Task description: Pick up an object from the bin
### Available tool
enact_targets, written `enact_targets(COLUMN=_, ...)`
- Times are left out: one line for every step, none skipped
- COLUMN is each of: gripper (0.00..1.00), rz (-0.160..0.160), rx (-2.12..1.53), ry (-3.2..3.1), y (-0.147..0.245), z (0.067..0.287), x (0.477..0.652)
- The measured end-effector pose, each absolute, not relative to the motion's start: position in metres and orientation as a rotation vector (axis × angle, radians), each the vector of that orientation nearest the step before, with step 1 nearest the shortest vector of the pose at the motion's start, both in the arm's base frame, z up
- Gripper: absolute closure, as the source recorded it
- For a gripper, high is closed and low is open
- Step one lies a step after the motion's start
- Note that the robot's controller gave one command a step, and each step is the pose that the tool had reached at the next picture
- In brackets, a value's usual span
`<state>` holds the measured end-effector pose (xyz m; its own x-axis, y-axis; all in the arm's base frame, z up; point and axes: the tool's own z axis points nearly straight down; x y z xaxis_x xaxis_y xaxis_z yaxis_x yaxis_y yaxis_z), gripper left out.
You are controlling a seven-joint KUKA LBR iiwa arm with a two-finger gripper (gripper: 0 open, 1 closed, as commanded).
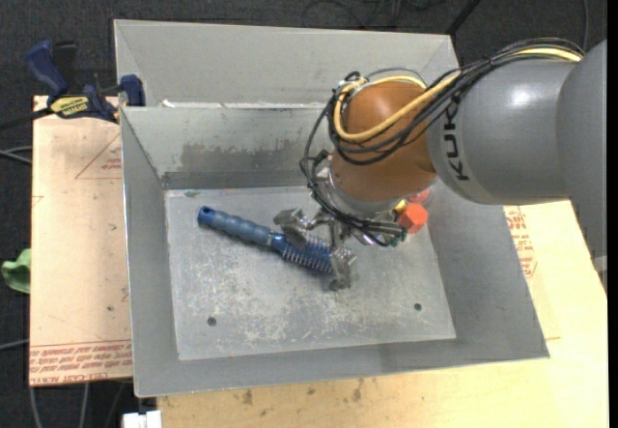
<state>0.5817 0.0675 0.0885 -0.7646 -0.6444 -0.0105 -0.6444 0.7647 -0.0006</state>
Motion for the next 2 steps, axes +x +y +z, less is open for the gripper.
enact_targets(gripper=1.0, rz=0.002, rx=-1.072, ry=2.947, y=0.0656, z=0.0891, x=0.5808)
enact_targets(gripper=0.0, rz=0.002, rx=-1.072, ry=2.95, y=0.0649, z=0.0881, x=0.5801)
